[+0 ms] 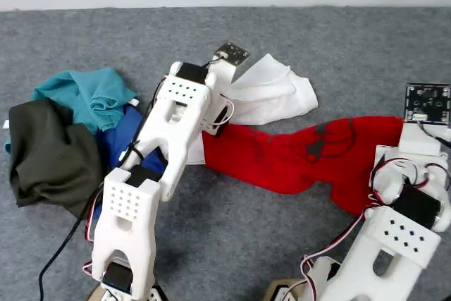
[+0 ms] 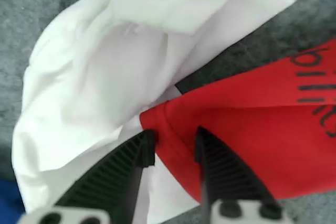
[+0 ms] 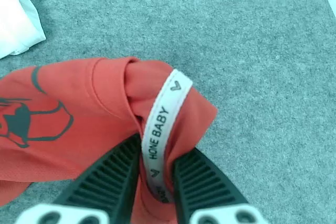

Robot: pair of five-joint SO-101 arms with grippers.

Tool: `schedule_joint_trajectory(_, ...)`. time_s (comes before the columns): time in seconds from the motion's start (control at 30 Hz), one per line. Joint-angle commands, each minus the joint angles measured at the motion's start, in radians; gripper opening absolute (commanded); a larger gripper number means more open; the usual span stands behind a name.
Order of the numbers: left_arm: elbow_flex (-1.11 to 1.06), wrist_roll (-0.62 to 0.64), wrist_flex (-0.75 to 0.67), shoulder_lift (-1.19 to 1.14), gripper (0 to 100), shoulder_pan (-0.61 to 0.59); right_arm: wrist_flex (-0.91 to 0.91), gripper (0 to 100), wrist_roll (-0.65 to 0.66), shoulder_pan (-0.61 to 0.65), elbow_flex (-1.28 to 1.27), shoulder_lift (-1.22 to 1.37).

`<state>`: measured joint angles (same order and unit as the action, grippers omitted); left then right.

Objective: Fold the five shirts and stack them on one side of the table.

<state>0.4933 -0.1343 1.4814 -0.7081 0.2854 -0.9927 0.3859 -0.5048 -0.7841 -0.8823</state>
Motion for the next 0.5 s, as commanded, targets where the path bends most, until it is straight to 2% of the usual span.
schedule_joint_trajectory(0.0,-0.035,0.011,-0.054,0.012,14,0.002,-0.004,0.9,-0.011,0.010,0.006,-0.008)
schedule_joint_trajectory(0.17,-0.096,0.011,-0.124,0.012,14,-0.002,-0.004,0.9,-0.011,0.010,0.006,-0.008)
schedule_joint_trajectory(0.4,-0.096,0.011,-0.127,-0.043,13,0.015,-0.004,0.9,-0.011,0.010,0.006,-0.010)
schedule_joint_trajectory(0.47,-0.059,0.011,-0.121,-0.063,9,0.034,-0.004,0.9,-0.011,0.010,0.006,-0.010)
